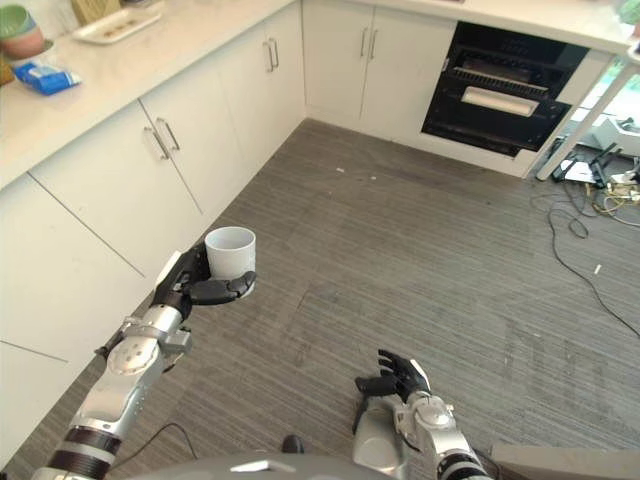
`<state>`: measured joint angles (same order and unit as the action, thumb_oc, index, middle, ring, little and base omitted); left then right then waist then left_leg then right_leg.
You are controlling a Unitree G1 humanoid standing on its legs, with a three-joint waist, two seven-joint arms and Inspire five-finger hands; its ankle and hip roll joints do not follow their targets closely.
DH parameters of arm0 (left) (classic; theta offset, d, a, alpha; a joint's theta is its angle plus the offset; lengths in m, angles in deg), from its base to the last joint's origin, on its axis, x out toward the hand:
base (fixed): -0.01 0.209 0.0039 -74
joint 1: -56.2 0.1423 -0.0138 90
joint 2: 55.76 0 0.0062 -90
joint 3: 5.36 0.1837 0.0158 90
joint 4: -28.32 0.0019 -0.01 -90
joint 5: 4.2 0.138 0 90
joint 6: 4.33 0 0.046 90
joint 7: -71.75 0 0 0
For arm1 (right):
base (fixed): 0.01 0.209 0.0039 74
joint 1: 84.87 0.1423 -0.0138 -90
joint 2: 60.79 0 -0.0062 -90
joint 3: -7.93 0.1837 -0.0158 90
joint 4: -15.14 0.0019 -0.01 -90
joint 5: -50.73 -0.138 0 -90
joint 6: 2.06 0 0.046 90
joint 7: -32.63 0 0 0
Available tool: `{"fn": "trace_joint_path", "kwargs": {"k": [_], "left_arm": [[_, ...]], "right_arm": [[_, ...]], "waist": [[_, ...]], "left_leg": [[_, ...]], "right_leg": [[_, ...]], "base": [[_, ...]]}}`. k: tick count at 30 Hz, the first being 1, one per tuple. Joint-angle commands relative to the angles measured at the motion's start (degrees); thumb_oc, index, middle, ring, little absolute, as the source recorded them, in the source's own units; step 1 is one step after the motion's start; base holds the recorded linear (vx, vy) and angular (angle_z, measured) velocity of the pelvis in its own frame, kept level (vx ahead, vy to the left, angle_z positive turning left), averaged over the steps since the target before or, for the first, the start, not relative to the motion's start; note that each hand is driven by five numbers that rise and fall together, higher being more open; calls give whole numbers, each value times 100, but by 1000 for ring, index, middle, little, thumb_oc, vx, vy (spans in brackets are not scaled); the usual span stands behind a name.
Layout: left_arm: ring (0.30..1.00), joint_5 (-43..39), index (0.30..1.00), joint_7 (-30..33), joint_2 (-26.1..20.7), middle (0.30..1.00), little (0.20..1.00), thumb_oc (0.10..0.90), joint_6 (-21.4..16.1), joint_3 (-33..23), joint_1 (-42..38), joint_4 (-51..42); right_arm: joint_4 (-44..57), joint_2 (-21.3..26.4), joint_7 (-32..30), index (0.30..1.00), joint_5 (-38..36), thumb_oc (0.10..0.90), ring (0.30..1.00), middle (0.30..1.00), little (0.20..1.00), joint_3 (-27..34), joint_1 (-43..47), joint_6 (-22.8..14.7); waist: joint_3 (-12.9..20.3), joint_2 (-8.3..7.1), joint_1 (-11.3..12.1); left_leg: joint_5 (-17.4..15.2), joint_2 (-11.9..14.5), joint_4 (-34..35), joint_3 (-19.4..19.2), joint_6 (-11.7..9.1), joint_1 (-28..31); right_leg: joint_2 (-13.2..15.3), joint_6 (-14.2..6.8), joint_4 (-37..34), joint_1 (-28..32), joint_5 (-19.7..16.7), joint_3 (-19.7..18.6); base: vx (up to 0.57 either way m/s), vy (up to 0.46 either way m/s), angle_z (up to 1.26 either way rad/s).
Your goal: Place the dishes in the dishwasher.
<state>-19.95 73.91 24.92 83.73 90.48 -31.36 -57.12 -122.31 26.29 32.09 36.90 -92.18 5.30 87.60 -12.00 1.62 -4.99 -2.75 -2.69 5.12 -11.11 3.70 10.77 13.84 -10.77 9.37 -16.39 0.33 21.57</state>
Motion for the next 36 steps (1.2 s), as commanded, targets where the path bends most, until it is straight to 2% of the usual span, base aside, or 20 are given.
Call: {"fn": "trace_joint_path", "kwargs": {"k": [1, 4, 8, 12, 13, 14, 16, 18, 20, 23, 24, 25, 27, 28, 29, 30, 32, 33, 34, 36], "left_arm": [[300, 82, 300, 75, -164, 300, 300, 400, -582, -245, -409, -634], [300, 141, 300, -48, -91, 300, 300, 400, -554, -270, -317, -639], [300, 120, 300, -36, 16, 300, 300, 400, -556, -175, -298, -636], [300, 64, 300, -14, -52, 300, 300, 400, -537, -203, -234, -718], [300, 62, 300, -15, -56, 300, 300, 400, -535, -205, -230, -723], [300, -22, 300, 31, -171, 300, 300, 400, -528, -240, -228, -768], [300, -2, 300, 125, -204, 300, 300, 400, -519, -255, -251, -749], [300, 1, 300, 140, -171, 300, 300, 400, -506, -294, -136, -762], [300, 39, 300, 105, -211, 300, 300, 400, -506, -362, 38, -800], [300, 30, 300, 137, -205, 300, 300, 400, -533, -534, 311, -864], [300, 30, 300, 136, -202, 300, 300, 400, -532, -529, 314, -863], [300, 191, 300, 216, -193, 300, 300, 400, -557, -561, 359, -867], [300, 200, 300, 156, -202, 300, 300, 400, -470, -581, 402, -894], [300, 231, 300, 144, -198, 300, 300, 400, -478, -546, 441, -927], [300, 333, 300, 122, -241, 300, 300, 400, -444, -492, 323, -904], [300, 333, 300, 123, -243, 300, 300, 400, -447, -489, 317, -898], [300, 371, 300, 114, -294, 300, 300, 400, -430, -396, 219, -819], [300, 376, 300, 147, -369, 300, 300, 400, -439, -398, 136, -785], [300, 397, 300, 196, -398, 300, 300, 400, -465, -414, 97, -748], [300, 389, 300, 200, -389, 300, 300, 400, -439, -392, 12, -686]], "right_arm": [[60, -71, -161, 900, -188, 800, 900, 900, 900, 154, 126, -193], [151, -7, -90, 900, -72, 800, 900, 900, 900, 160, -20, -187], [208, 103, -59, 900, -121, 800, 900, 900, 900, 171, -232, -197], [275, 237, -177, 900, -176, 800, 900, 900, 900, 137, -239, -266], [286, 236, -179, 900, -178, 800, 900, 900, 900, 136, -246, -261], [559, 382, -259, 900, -201, 800, 900, 900, 900, 151, -194, -301], [875, 520, -337, 900, -231, 800, 900, 900, 900, 232, -128, -292], [1097, 553, -343, 900, -330, 800, 900, 900, 900, 247, -31, -335], [1317, 572, -310, 900, -354, 800, 900, 900, 900, 279, 14, -429], [1574, 664, -291, 900, -246, 800, 900, 900, 900, 246, 91, -527], [1570, 666, -291, 900, -246, 800, 900, 900, 900, 246, 87, -526], [1594, 717, -349, 900, -99, 800, 900, 900, 900, 297, 169, -540], [1606, 660, -281, 900, 20, 800, 900, 900, 900, 269, 81, -497], [1646, 634, -260, 900, 44, 800, 900, 900, 900, 284, 25, -479], [1651, 530, -271, 900, 67, 800, 900, 900, 900, 336, -5, -451], [1651, 528, -271, 900, 68, 800, 900, 900, 900, 339, -4, -450], [1712, 392, -230, 900, 39, 800, 900, 900, 900, 325, 5, -412], [1754, 362, -223, 900, 56, 800, 900, 900, 900, 277, 63, -419], [1785, 337, -220, 900, 131, 800, 900, 900, 900, 248, 115, -412], [1901, 282, -200, 900, 183, 800, 900, 900, 900, 228, 111, -388]], "waist": [[150, -166, -73], [434, -242, -81], [586, -116, -243], [658, 62, -202], [654, 70, -208], [500, -48, -65], [288, -246, 51], [212, -335, 200], [193, -323, 347], [174, -244, 603], [190, -261, 601], [165, -257, 714], [373, -149, 724], [423, -160, 762], [453, -189, 724], [463, -211, 740], [348, -120, 551], [262, -20, 470], [224, 14, 452], [214, 31, 314]], "left_leg": [[-689, 271, -12, -737, -497, 544], [-1040, 138, -16, -722, -535, 962], [-1137, 396, -853, -476, -741, 1000], [513, 1126, -3313, -424, -1430, 338], [491, 1173, -3416, -394, -1473, 285], [1103, 1205, -5027, -175, -1605, -368], [886, 1505, -5843, -418, -1325, -1170], [480, 1568, -5409, -533, -1123, -1832], [210, 1818, -4110, -649, -1086, -2147], [964, 1411, -755, -944, -984, -2064], [905, 1363, -656, -878, -1042, -1975], [1264, 1444, -114, -752, -1129, -2394], [1510, 1470, -57, -801, -1118, -2186], [1657, 1396, -135, -752, -1033, -2118], [1474, 1165, -139, -827, -791, -1829], [1467, 1142, -140, -849, -779, -1839], [1119, 956, -94, -951, -454, -1365], [965, 953, -13, -997, -343, -1128], [790, 901, -12, -1062, -252, -968], [491, 738, -12, -1151, -184, -697]], "right_leg": [[-155, -106, -861, 270, -639, 401], [-247, -58, -1316, 535, -881, 1110], [-561, 182, -1341, 852, -797, 863], [-1209, 788, -1394, 1532, -243, 769], [-1244, 824, -1392, 1529, -218, 778], [-1385, 1086, -1437, 1905, 49, 599], [-1339, 1231, -1437, 2157, 215, 536], [-1314, 1145, -1437, 2413, 385, 262], [-1349, 969, -1437, 2670, 596, 59], [-1304, 704, -1437, 3037, 702, -188], [-1285, 684, -1437, 3080, 761, -242], [-1300, 627, -1437, 3455, 926, -451], [-1289, 580, -1329, 3727, 1088, -601], [-1179, 546, -852, 3629, 1069, -705], [-850, 308, 542, 3241, 949, -586], [-809, 295, 623, 3189, 994, -602], [-337, -187, 2678, 2326, -267, -560], [-173, -252, 3630, 1761, -571, -540], [65, -345, 4184, 1352, -696, -428], [348, -357, 4101, 1182, -626, 166]], "base": [[412, -102, 50], [528, -79, 29], [694, -156, 31], [490, -249, 32], [570, -336, -67], [467, -326, -64], [451, -220, -51], [433, 52, -62], [583, 162, -56], [509, 266, -92], [520, 236, -89], [634, 206, -139], [686, 284, -170], [679, 421, -116], [478, 322, -98], [477, 368, -61], [303, 348, -39], [277, 389, -18], [315, 349, -9], [445, 251, -15]]}}
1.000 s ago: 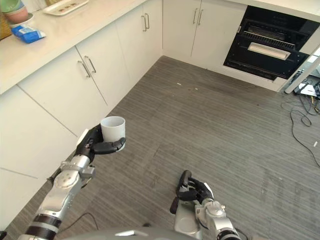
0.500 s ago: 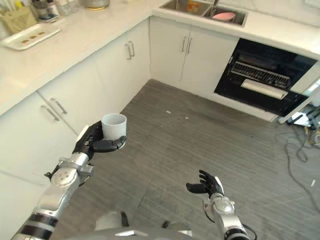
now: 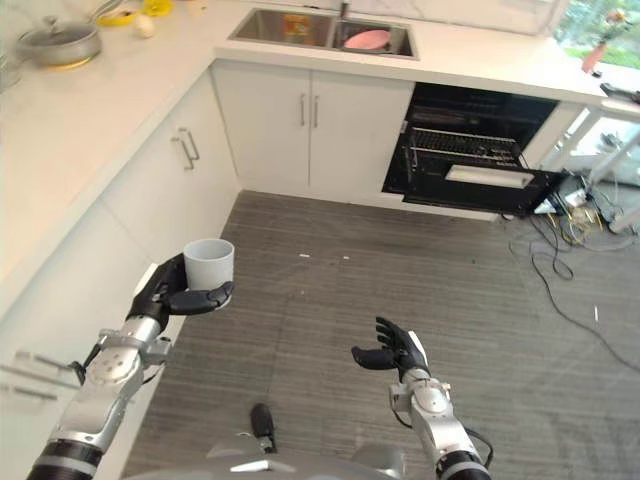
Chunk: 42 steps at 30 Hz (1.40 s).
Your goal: Place the dishes in the dishwasher.
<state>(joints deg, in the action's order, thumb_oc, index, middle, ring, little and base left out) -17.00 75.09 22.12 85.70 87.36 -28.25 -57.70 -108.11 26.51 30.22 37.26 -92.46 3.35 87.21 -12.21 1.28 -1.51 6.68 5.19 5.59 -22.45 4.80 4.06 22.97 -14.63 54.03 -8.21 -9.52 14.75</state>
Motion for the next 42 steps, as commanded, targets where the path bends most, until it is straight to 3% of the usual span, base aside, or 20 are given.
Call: {"fn": "trace_joint_path", "kwargs": {"k": [1, 4, 6, 7, 12, 15, 16, 18, 19, 20, 21, 23, 25, 28, 30, 32, 34, 37, 39, 42], "left_arm": [[300, 83, 300, 75, -96, 300, 300, 400, -654, -89, -309, -637], [300, 77, 300, 43, -65, 300, 300, 400, -702, -81, -308, -675], [300, 81, 300, 43, -28, 300, 300, 400, -714, -136, -312, -685], [300, 134, 300, 66, 23, 300, 300, 400, -724, -223, -302, -652], [300, 218, 300, 10, 139, 300, 300, 400, -808, -268, -289, -572], [300, 234, 300, 23, 197, 300, 300, 400, -810, -191, -298, -539], [300, 155, 300, 55, 282, 300, 300, 400, -804, -171, -334, -507], [300, 11, 300, 104, 328, 300, 300, 400, -795, -184, -306, -491], [300, -136, 300, 147, 312, 300, 300, 400, -816, -240, -265, -523], [300, -144, 300, 146, 304, 300, 300, 400, -815, -242, -268, -529], [300, -185, 300, 265, 308, 300, 300, 400, -832, -298, -248, -534], [300, -261, 300, 289, 362, 300, 300, 400, -822, -300, -225, -548], [300, -304, 300, 339, 470, 300, 300, 400, -827, -321, -187, -569], [300, -266, 300, 318, 514, 300, 300, 400, -892, -353, -106, -658], [300, -274, 300, 347, 575, 300, 300, 400, -924, -412, -48, -667], [300, -237, 300, 397, 617, 300, 300, 400, -969, -449, -8, -669], [300, -240, 300, 404, 627, 300, 300, 400, -1003, -466, -27, -690], [300, -205, 300, 284, 576, 300, 300, 400, -1021, -497, -31, -900], [300, -162, 300, 182, 538, 300, 300, 400, -976, -434, -70, -947], [300, -141, 300, 126, 419, 300, 300, 400, -956, -293, -264, -929]], "right_arm": [[548, 250, -7, 900, 130, 800, 900, 900, 900, 271, 294, -356], [617, 313, 31, 900, 83, 800, 900, 900, 900, 261, 248, -375], [655, 355, 49, 900, 145, 800, 900, 900, 900, 200, 242, -373], [723, 334, 69, 900, 177, 800, 900, 900, 900, 181, 246, -376], [993, 365, 156, 900, 222, 800, 900, 900, 900, 176, 132, -403], [1085, 453, 171, 900, 211, 800, 900, 900, 900, 151, 63, -443], [1170, 558, 177, 900, 215, 800, 900, 900, 900, 109, 59, -457], [1236, 630, 161, 900, 208, 800, 900, 900, 900, 22, 88, -476], [1442, 717, 156, 900, 147, 800, 900, 900, 900, 1, 126, -531], [1455, 715, 156, 900, 144, 800, 900, 900, 900, 6, 124, -524], [1570, 828, 91, 900, 219, 800, 900, 900, 900, 38, 151, -553], [1644, 889, 66, 900, 261, 800, 900, 900, 900, 33, 175, -534], [1746, 932, 64, 900, 278, 800, 900, 900, 900, -15, 282, -501], [1810, 932, 99, 900, 219, 800, 900, 900, 900, -88, 476, -560], [1812, 902, 159, 900, 218, 800, 900, 900, 900, -213, 503, -597], [1807, 862, 198, 900, 196, 800, 900, 900, 900, -261, 536, -646], [1858, 867, 226, 900, 176, 800, 900, 900, 900, -263, 555, -656], [2127, 953, 443, 900, 64, 800, 900, 900, 900, -309, 505, -675], [2280, 988, 495, 900, 75, 800, 900, 900, 900, -259, 412, -663], [2356, 893, 494, 900, 32, 800, 900, 900, 900, -131, 275, -641]], "waist": [[239, 78, -99], [280, -19, -177], [319, -70, -115], [341, -147, -68], [528, -222, -28], [627, -199, -80], [654, -95, -54], [622, -68, 35], [506, -132, 169], [493, -111, 171], [398, -214, 249], [316, -214, 340], [208, -176, 512], [240, -132, 616], [236, -94, 722], [160, -44, 774], [111, -24, 767], [116, 65, 768], [238, 113, 739], [383, -26, 669]], "left_leg": [[-553, -114, -59, -33, -300, 106], [-915, -311, -59, -51, -440, 502], [-1048, -250, -59, -268, -612, 713], [-1144, -242, -73, -462, -753, 905], [-1571, -352, -274, -415, -861, 1374], [-1689, -201, -826, -301, -960, 1438], [-1351, 181, -1827, -131, -1209, 1214], [-551, 583, -3106, 33, -1459, 840], [176, 963, -4486, 86, -1787, 344], [163, 1034, -4603, 134, -1835, 280], [450, 1606, -5378, -239, -1889, 34], [243, 1747, -5541, -312, -1858, -182], [-217, 1663, -5175, -348, -1752, -754], [-646, 1368, -2944, -551, -1430, -1106], [-172, 1041, -1402, -126, -1442, -1067], [300, 1019, -509, 334, -1550, -1086], [447, 1070, -212, 436, -1619, -1096], [817, 1337, -219, 147, -1770, -1047], [910, 1393, -209, -47, -1749, -942], [736, 1161, -230, -144, -1548, -862]], "right_leg": [[-580, 75, -706, 237, 502, 1058], [-725, 217, -2699, 128, 1086, 1374], [-854, 440, -4469, 234, 891, 2083], [-754, 407, -5313, 46, 704, 2507], [-738, 428, -5777, 91, 363, 2583], [-903, 499, -5822, 295, 283, 2601], [-1222, 661, -5863, 531, 432, 2589], [-1512, 937, -5903, 850, 719, 2526], [-1722, 1212, -5903, 1141, 1052, 2511], [-1779, 1256, -5903, 1136, 1088, 2512], [-1842, 1405, -5903, 1397, 1383, 2542], [-1908, 1442, -5903, 1518, 1467, 2439], [-1957, 1361, -5903, 1693, 1577, 2194], [-1778, 1048, -5903, 1764, 1629, 1989], [-1768, 941, -5903, 1906, 1636, 1769], [-1794, 940, -5903, 2057, 1700, 1599], [-1796, 949, -5903, 2155, 1743, 1515], [-1876, 916, -5903, 2431, 1867, 1366], [-1929, 936, -5903, 2571, 2000, 1334], [-1772, 853, -5892, 2788, 1893, 1259]], "base": [[481, 125, -8], [494, -4, -14], [418, -191, -28], [354, -170, -36], [450, -112, -41], [533, -186, -31], [475, -297, 4], [587, -444, 4], [382, -399, -21], [530, -485, -49], [245, -246, -67], [298, -149, -63], [269, 46, -36], [239, 271, -70], [314, 280, -49], [326, 188, -83], [240, 121, -95], [314, 170, -46], [302, 192, -49], [314, 272, -21]]}}
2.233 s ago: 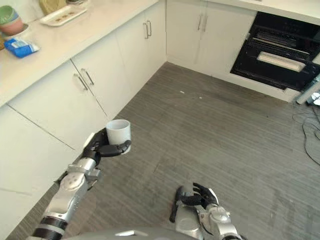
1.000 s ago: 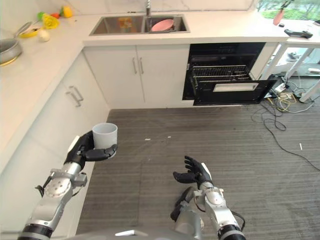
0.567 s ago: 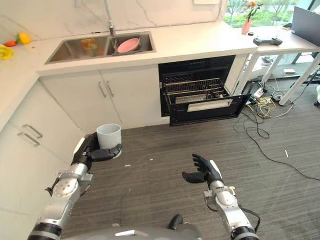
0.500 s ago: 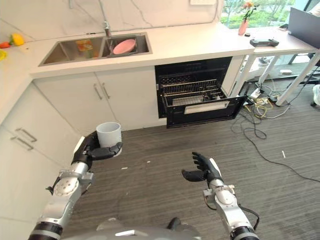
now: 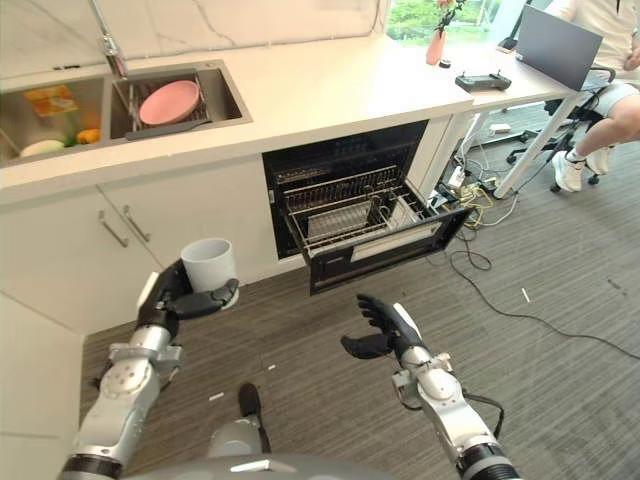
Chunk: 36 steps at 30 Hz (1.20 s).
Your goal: Place the dishes in the dishwasher.
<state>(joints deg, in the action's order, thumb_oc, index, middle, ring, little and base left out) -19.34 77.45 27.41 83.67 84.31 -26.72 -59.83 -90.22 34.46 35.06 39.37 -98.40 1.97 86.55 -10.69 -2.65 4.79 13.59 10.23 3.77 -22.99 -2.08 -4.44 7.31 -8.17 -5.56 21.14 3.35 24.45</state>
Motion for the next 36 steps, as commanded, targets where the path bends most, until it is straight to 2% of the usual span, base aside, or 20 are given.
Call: {"fn": "trace_joint_path", "kwargs": {"k": [1, 5, 6, 8, 11, 12, 13, 14, 15, 18, 20, 24, 26, 27, 28, 29, 30, 32, 33, 36], "left_arm": [[300, 83, 300, -129, -148, 300, 300, 400, -750, 76, -469, -701], [300, 194, 300, -180, -368, 300, 300, 400, -711, 309, -759, -716], [300, 236, 300, -189, -398, 300, 300, 400, -694, 373, -821, -704], [300, 283, 300, -165, -466, 300, 300, 400, -672, 450, -929, -656], [300, 349, 300, -213, -567, 300, 300, 400, -659, 423, -848, -772], [300, 317, 300, -244, -554, 300, 300, 400, -664, 446, -857, -833], [300, 300, 300, -305, -455, 300, 300, 400, -674, 535, -856, -803], [300, 300, 300, -305, -452, 300, 300, 400, -676, 539, -858, -800], [300, 278, 300, -343, -406, 300, 300, 400, -678, 563, -864, -792], [300, 289, 300, -433, -353, 300, 300, 400, -656, 619, -863, -781], [300, 329, 300, -510, -296, 300, 300, 400, -638, 726, -872, -782], [300, 168, 300, -572, -169, 300, 300, 400, -644, 641, -724, -821], [300, 107, 300, -563, -160, 300, 300, 400, -632, 631, -700, -834], [300, 30, 300, -583, -125, 300, 300, 400, -625, 595, -678, -820], [300, 22, 300, -591, -137, 300, 300, 400, -628, 589, -691, -824], [300, -6, 300, -598, -136, 300, 300, 400, -627, 587, -687, -844], [300, -70, 300, -607, -113, 300, 300, 400, -611, 585, -661, -857], [300, -71, 300, -608, -111, 300, 300, 400, -610, 588, -665, -857], [300, -87, 300, -572, -85, 300, 300, 400, -600, 619, -665, -905], [300, -140, 300, -559, -48, 300, 300, 400, -602, 647, -554, -985]], "right_arm": [[569, 31, 9, 900, -196, 800, 900, 900, 900, 480, 365, -554], [670, -240, 1, 900, -194, 800, 900, 900, 900, 561, 230, -531], [684, -280, 9, 900, -177, 800, 900, 900, 900, 578, 222, -524], [722, -312, 13, 900, -156, 800, 900, 900, 900, 589, 276, -497], [721, -386, 53, 900, -129, 800, 900, 900, 900, 567, 318, -502], [756, -352, 79, 900, -110, 800, 900, 900, 900, 565, 307, -496], [761, -269, 113, 900, -149, 800, 900, 900, 900, 629, 248, -467], [764, -266, 114, 900, -150, 800, 900, 900, 900, 633, 244, -465], [761, -231, 113, 900, -199, 800, 900, 900, 900, 644, 252, -483], [751, -187, 123, 900, -207, 800, 900, 900, 900, 638, 251, -496], [789, -185, 141, 900, -176, 800, 900, 900, 900, 666, 162, -532], [871, -83, 138, 900, -202, 800, 900, 900, 900, 744, 142, -571], [920, -55, 135, 900, -203, 800, 900, 900, 900, 784, 116, -564], [1032, -15, 143, 900, -324, 800, 900, 900, 900, 866, 133, -565], [1056, 2, 126, 900, -381, 800, 900, 900, 900, 878, 156, -594], [1083, 17, 110, 900, -427, 800, 900, 900, 900, 904, 157, -588], [1163, 71, 115, 900, -518, 800, 900, 900, 900, 954, 103, -570], [1170, 75, 116, 900, -521, 800, 900, 900, 900, 961, 99, -565], [1147, 147, 80, 900, -512, 800, 900, 900, 900, 979, 115, -531], [1090, 178, 15, 900, -632, 800, 900, 900, 900, 1015, 195, -538]], "waist": [[279, 327, 6], [318, 145, -118], [327, 99, -181], [240, 60, -317], [181, 240, -410], [169, 294, -456], [157, 313, -537], [150, 332, -539], [185, 274, -511], [246, 241, -434], [333, 168, -436], [461, 157, -350], [439, 148, -359], [376, 86, -338], [330, 59, -326], [282, 44, -315], [145, 62, -241], [144, 93, -253], [54, 95, -205], [82, 145, -240]], "left_leg": [[-45, 522, -49, -63, -771, 42], [-579, -55, -79, 30, -312, 229], [-743, -240, -56, 38, -164, 342], [-1064, -636, 47, 1, 188, 662], [-1402, -764, 123, -42, 389, 1012], [-1357, -762, 123, -37, 406, 995], [-1348, -800, 123, 143, 341, 1035], [-1349, -778, 123, 149, 331, 1046], [-1536, -856, 123, 174, 273, 1161], [-1647, -869, 123, 43, 188, 1332], [-1667, -877, 103, 50, 166, 1348], [-1779, -810, -251, -50, 37, 1342], [-1825, -768, -472, -21, -14, 1271], [-1964, -663, -1021, -38, -128, 1074], [-1923, -517, -1489, -76, -241, 897], [-1810, -353, -1961, -70, -375, 715], [-1378, -17, -3124, 212, -709, 250], [-1412, 46, -3237, 260, -743, 186], [-1167, 28, -3469, 597, -703, -97], [-1395, 218, -2523, 767, -577, 133]], "right_leg": [[-120, 195, 199, -135, 623, 261], [397, -1, 1770, -635, 725, 76], [595, -134, 2367, -864, 499, -23], [1077, -482, 3819, -1492, -318, -347], [1324, -567, 4827, -2133, -579, -265], [1050, -327, 4563, -2346, -349, -188], [444, -151, 3628, -2472, 136, -271], [415, -143, 3583, -2437, 120, -254], [393, -169, 2941, -2364, 339, -95], [268, 32, 1880, -2228, 238, 678], [123, 112, 1472, -1912, 251, 654], [-131, 228, 699, -1449, 186, 546], [-180, 267, 663, -1429, 209, 403], [-178, 305, 501, -1298, 191, 339], [-193, 355, 421, -1201, 207, 340], [-225, 424, 354, -1122, 251, 335], [-341, 619, 191, -914, 343, 277], [-399, 647, 164, -904, 345, 292], [-359, 673, 75, -860, 283, 336], [-186, 489, 56, -873, 239, 293]], "base": [[338, 324, 2], [271, 376, 18], [247, 453, 35], [212, 508, 42], [223, 351, 21], [261, 141, -14], [171, 32, -21], [262, 9, -7], [203, 13, 26], [144, -4, 22], [151, -62, -3], [163, -91, -9], [90, -88, -17], [89, -134, -15], [108, -180, -12], [83, -213, 2], [51, -170, 2], [-2, -34, -13], [-15, 113, -23], [43, 215, -26]]}}
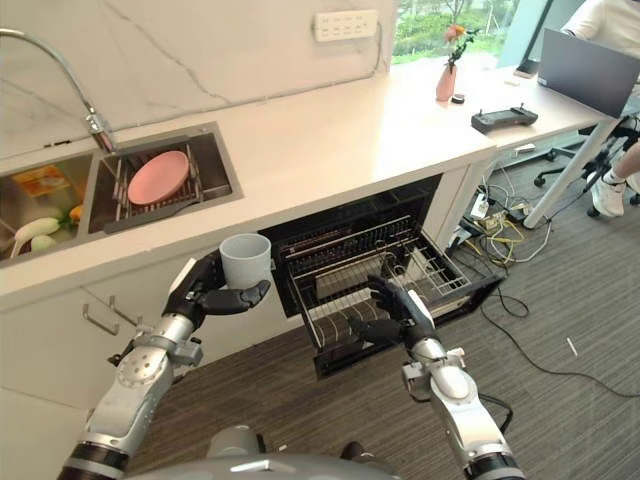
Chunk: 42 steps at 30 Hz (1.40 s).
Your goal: Place the dishes in the dishwasher.
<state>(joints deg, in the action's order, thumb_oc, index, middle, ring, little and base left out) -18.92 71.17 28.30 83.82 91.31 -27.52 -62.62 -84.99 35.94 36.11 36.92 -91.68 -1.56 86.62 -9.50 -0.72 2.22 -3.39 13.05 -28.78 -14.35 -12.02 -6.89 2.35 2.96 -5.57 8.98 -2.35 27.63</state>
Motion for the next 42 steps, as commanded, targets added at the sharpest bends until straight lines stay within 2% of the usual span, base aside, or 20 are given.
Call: {"fn": "trace_joint_path", "kwargs": {"k": [1, 2, 3, 4, 5, 6, 7, 8, 12, 13, 15, 17, 20, 22, 29, 31, 32, 35, 42], "left_arm": [[300, -198, 300, 80, -128, 300, 300, 400, -616, -57, -457, -709], [300, -225, 300, 88, -121, 300, 300, 400, -622, -73, -442, -713], [300, -207, 300, 88, -136, 300, 300, 400, -626, -67, -413, -699], [300, -205, 300, 88, -129, 300, 300, 400, -630, -63, -408, -697], [300, -210, 300, 59, -120, 300, 300, 400, -604, -70, -408, -670], [300, -185, 300, 1, -137, 300, 300, 400, -589, -32, -453, -675], [300, -184, 300, 2, -136, 300, 300, 400, -588, -29, -451, -676], [300, -66, 300, -89, -201, 300, 300, 400, -569, 11, -508, -715], [300, 90, 300, -117, -302, 300, 300, 400, -567, -35, -523, -750], [300, 161, 300, -41, -315, 300, 300, 400, -576, -118, -529, -742], [300, 161, 300, -40, -316, 300, 300, 400, -576, -118, -531, -741], [300, 100, 300, 37, -298, 300, 300, 400, -601, -193, -704, -638], [300, 107, 300, 65, -311, 300, 300, 400, -606, -197, -773, -641], [300, 208, 300, 271, -253, 300, 300, 400, -609, -105, -1072, -495], [300, 582, 300, 767, -19, 300, 300, 400, -625, 323, -1732, 11], [300, 929, 300, 1396, 187, 300, 300, 400, -525, 820, -2587, 661], [300, 930, 300, 1401, 190, 300, 300, 400, -533, 824, -2603, 677], [300, 1238, 300, 2093, 444, 300, 300, 400, -437, 1298, -3473, 1421], [300, 1439, 300, 2746, 944, 300, 300, 400, -286, 1878, -4048, 1886]], "right_arm": [[538, 33, -105, 900, -430, 800, 900, 900, 900, 336, 582, -553], [475, 43, -114, 900, -466, 800, 900, 900, 900, 316, 620, -552], [422, 64, -153, 900, -456, 800, 900, 900, 900, 353, 619, -554], [414, 70, -156, 900, -455, 800, 900, 900, 900, 351, 618, -559], [407, 59, -118, 900, -419, 800, 900, 900, 900, 423, 509, -530], [484, 37, -109, 900, -377, 800, 900, 900, 900, 557, 401, -530], [489, 37, -109, 900, -376, 800, 900, 900, 900, 560, 394, -527], [508, -14, -121, 900, -371, 800, 900, 900, 900, 628, 343, -513], [535, -78, -96, 900, -337, 800, 900, 900, 900, 634, 345, -487], [598, -164, -60, 900, -379, 800, 900, 900, 900, 620, 380, -459], [600, -165, -60, 900, -379, 800, 900, 900, 900, 620, 380, -458], [979, -417, 82, 900, -835, 800, 900, 900, 900, 509, 458, -429], [1132, -433, 121, 900, -921, 800, 900, 900, 900, 444, 451, -396], [1664, -551, 329, 900, -1459, 800, 900, 900, 900, 284, 261, -339], [2213, -613, 84, 900, -1971, 800, 900, 900, 900, 116, 369, -434], [2387, -687, -331, 900, -2325, 800, 900, 900, 900, -384, 799, -460], [2386, -687, -333, 900, -2325, 800, 900, 900, 900, -380, 807, -459], [2440, -868, -812, 900, -2504, 800, 900, 900, 900, -853, 1347, -559], [2297, -1268, -1757, 900, -2668, 800, 900, 900, 900, -1250, 2307, -722]], "waist": [[-18, -29, 13], [1, -1, 16], [28, 50, -6], [36, 60, -10], [110, 212, -81], [247, 284, -199], [243, 284, -189], [314, 326, -256], [333, 322, -268], [328, 326, -264], [323, 323, -256], [313, 241, -260], [325, 214, -265], [340, 144, -336], [408, 120, -559], [438, 145, -695], [430, 146, -686], [435, 187, -796], [453, 217, -822]], "left_leg": [[275, -35, 1107, -1, 430, 443], [391, 5, 1765, 104, 411, 564], [470, 133, 2050, 197, 329, 591], [513, 136, 2135, 200, 309, 632], [698, 124, 2729, 157, 321, 904], [718, -13, 3224, -52, 285, 1238], [734, -20, 3259, -66, 287, 1267], [630, -202, 3378, -143, 351, 1412], [502, -327, 3378, -259, 429, 1508], [399, -446, 3378, -306, 535, 1584], [396, -450, 3378, -315, 538, 1591], [275, -624, 3378, -492, 692, 1611], [263, -645, 3378, -532, 712, 1602], [272, -644, 3378, -593, 720, 1593], [165, -645, 3378, -825, 750, 1798], [143, -668, 3378, -1035, 776, 1876], [143, -668, 3378, -1042, 776, 1879], [127, -696, 3378, -1190, 799, 1915], [137, -708, 3378, -1182, 803, 1892]], "right_leg": [[360, -674, 57, 315, 791, -51], [423, -739, 65, 290, 780, -91], [450, -799, 70, 325, 855, -154], [435, -796, 71, 330, 864, -150], [416, -839, 131, 279, 808, -89], [493, -893, 192, 241, 708, -45], [498, -897, 194, 246, 709, -53], [632, -973, 258, 202, 630, -41], [776, -1053, 296, 182, 554, -78], [879, -1113, 347, 143, 509, -166], [884, -1116, 352, 142, 509, -175], [1076, -1262, 364, 53, 375, -331], [1095, -1277, 373, 3, 360, -383], [1094, -1277, 382, -41, 342, -457], [1045, -1316, 219, -34, 218, -639], [1007, -1358, 127, -124, 121, -827], [1006, -1358, 128, -125, 120, -834], [1002, -1377, 105, -194, 66, -950], [1030, -1373, 67, -174, 20, -835]], "base": [[55, 277, -25], [100, 277, -22], [93, 182, -28], [101, 239, -24], [112, 309, -16], [106, 323, -4], [133, 335, 3], [53, 178, 16], [40, 184, 16], [35, 134, 5], [40, 126, -4], [60, 163, -20], [22, 35, -26], [39, 9, -20], [37, -7, -22], [6, 14, -36], [13, 22, -43], [17, 26, -46], [0, 11, -15]]}}
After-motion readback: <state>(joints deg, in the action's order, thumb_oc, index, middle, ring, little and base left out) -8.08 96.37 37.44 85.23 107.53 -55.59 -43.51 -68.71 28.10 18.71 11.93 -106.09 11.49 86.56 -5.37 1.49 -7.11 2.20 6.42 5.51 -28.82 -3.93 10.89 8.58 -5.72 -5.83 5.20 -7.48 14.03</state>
